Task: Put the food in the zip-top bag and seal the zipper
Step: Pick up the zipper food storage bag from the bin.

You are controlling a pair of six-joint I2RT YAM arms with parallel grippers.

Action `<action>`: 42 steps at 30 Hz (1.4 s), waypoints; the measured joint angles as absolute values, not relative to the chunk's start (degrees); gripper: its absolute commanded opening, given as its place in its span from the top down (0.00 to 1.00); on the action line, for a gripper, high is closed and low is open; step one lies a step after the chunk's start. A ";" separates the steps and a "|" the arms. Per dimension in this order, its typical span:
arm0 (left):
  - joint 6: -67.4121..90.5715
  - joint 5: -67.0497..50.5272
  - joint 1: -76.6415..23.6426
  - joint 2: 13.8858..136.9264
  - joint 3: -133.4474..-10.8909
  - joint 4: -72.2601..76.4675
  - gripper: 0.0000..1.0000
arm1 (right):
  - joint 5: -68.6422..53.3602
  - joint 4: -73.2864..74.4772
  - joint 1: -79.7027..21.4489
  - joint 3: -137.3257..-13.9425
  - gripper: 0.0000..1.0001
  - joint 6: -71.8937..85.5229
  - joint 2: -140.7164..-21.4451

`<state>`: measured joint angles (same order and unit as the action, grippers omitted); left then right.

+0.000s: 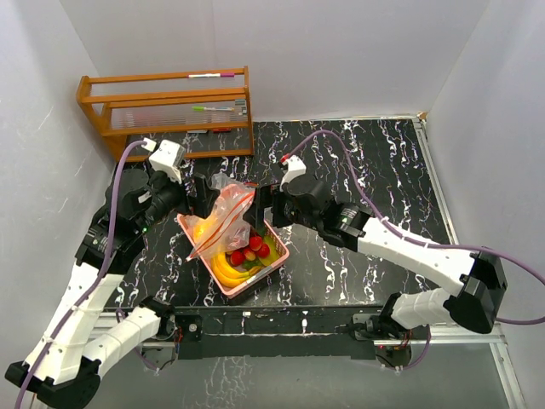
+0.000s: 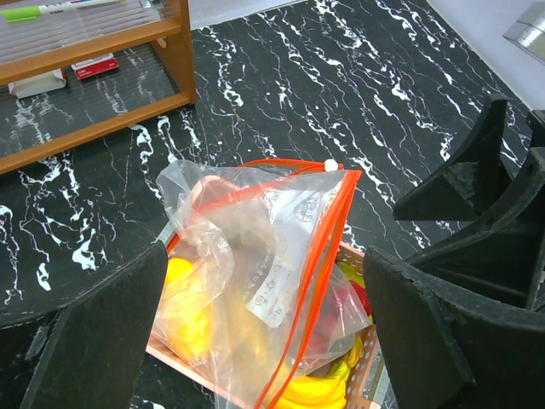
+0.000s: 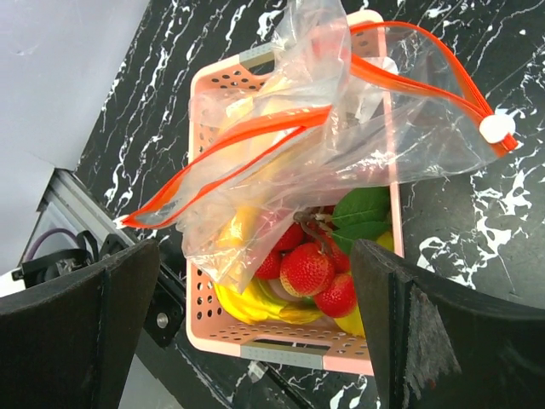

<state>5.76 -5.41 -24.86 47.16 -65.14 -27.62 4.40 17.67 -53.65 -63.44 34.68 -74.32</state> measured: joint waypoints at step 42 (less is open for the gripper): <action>4.01 -3.57 -24.84 45.87 -64.23 -29.41 0.03 | 11.16 6.11 -53.95 -67.68 0.92 37.45 -76.55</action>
